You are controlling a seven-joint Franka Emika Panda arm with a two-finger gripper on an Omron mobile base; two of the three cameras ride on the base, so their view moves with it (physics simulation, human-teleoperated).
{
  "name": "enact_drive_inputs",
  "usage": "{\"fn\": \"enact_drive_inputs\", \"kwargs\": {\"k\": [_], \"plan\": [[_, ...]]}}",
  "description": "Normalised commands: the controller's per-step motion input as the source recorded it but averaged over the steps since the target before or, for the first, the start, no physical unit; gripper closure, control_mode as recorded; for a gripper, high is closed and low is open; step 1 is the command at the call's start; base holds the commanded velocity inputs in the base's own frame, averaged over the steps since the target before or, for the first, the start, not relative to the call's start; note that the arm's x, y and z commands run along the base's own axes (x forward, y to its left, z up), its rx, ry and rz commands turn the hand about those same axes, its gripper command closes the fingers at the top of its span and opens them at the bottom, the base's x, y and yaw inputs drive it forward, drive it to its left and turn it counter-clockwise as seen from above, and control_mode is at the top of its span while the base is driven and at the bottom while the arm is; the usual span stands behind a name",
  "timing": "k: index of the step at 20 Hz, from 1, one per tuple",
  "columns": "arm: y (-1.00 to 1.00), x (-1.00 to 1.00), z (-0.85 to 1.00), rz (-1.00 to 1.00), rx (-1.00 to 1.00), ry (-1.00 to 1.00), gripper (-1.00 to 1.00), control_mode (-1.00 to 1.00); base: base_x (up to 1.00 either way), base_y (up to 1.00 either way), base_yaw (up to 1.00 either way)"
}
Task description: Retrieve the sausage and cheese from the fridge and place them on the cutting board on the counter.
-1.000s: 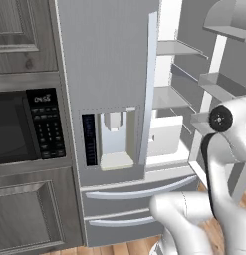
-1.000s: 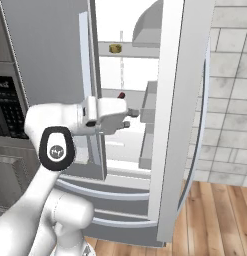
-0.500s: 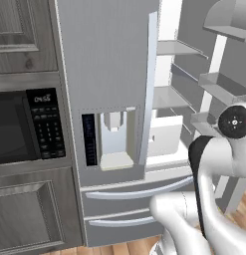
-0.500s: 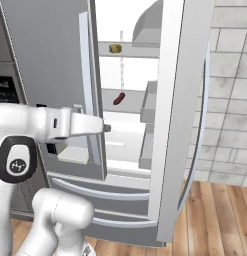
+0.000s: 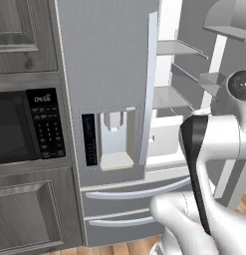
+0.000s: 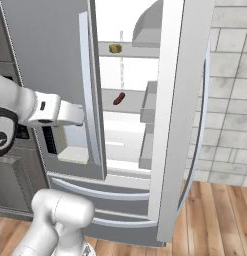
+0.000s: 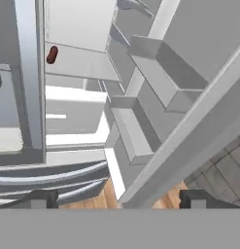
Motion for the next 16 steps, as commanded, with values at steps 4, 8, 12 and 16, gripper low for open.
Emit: {"fn": "enact_drive_inputs", "kwargs": {"k": [4,8,12,16], "plan": [[0.66,0.56,-0.10,0.25,0.20,0.05,-1.00,-1.00,0.00,0.00,0.00],[0.73,0.34,-0.12,0.00,0.02,-0.15,-1.00,-1.00,0.00,0.00,0.00],[0.29,0.45,-0.05,0.00,0.11,-0.18,-1.00,-1.00,0.00,0.00,0.00],[0.01,0.83,-0.01,0.02,0.19,-0.12,-1.00,-1.00,0.00,0.00,0.00]]}}
